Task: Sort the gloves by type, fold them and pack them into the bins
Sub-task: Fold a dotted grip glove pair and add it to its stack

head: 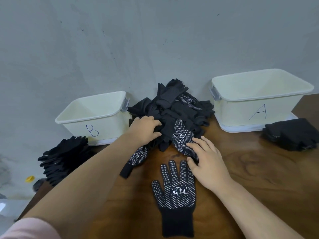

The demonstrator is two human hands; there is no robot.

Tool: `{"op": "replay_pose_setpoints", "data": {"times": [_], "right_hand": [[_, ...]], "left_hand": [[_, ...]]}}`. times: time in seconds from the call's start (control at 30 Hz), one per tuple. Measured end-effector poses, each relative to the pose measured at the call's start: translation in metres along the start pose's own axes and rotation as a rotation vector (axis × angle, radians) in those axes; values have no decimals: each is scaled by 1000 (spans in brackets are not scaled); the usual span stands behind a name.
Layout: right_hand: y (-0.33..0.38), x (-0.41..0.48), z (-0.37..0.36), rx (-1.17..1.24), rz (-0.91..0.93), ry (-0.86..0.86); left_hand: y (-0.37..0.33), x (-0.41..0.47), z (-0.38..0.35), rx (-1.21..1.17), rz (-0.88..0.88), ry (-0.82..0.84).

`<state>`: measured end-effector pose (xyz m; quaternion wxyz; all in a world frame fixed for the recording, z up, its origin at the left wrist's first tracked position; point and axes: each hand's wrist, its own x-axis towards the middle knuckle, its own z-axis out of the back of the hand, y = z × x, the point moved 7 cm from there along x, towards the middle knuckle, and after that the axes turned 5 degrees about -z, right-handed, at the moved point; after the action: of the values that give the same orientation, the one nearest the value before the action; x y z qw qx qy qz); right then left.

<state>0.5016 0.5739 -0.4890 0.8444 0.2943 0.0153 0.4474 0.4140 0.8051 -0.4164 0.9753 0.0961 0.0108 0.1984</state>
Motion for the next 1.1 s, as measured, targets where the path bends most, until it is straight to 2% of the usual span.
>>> {"op": "replay_pose_setpoints", "data": {"times": [0.17,0.3,0.37,0.5,0.57,0.73,0.87,0.9,1.0,1.07,1.1], "right_hand": [[0,1,-1,-4,-2,13],[0,2,-1,0,6,-1],[0,2,0,11,11,-25],[0,2,4,59,30,-71],[1,1,6,72,38,-85],[5,0,13,152,59,-129],[11,-4,28,506,9,-148],[11,-4,29,672,-59,-105],[21,-4,21,1386,-307,162],[25,-5,24,1583,-338,257],[23,-4,28,1615,-329,234]], "left_hand": [[4,14,23,-22,59,-108],[26,15,84,-220,113,-438],[33,11,112,-403,107,-523],[39,3,130,-1017,315,-412],[31,-5,127,-1279,360,-349],[13,-15,114,-1516,310,-207],[-7,-26,100,-1712,252,-107],[-18,-32,97,-1790,224,-72],[-53,-51,83,-1954,117,-6],[-70,-63,63,-1965,79,34],[-75,-67,52,-1948,93,46]]}}
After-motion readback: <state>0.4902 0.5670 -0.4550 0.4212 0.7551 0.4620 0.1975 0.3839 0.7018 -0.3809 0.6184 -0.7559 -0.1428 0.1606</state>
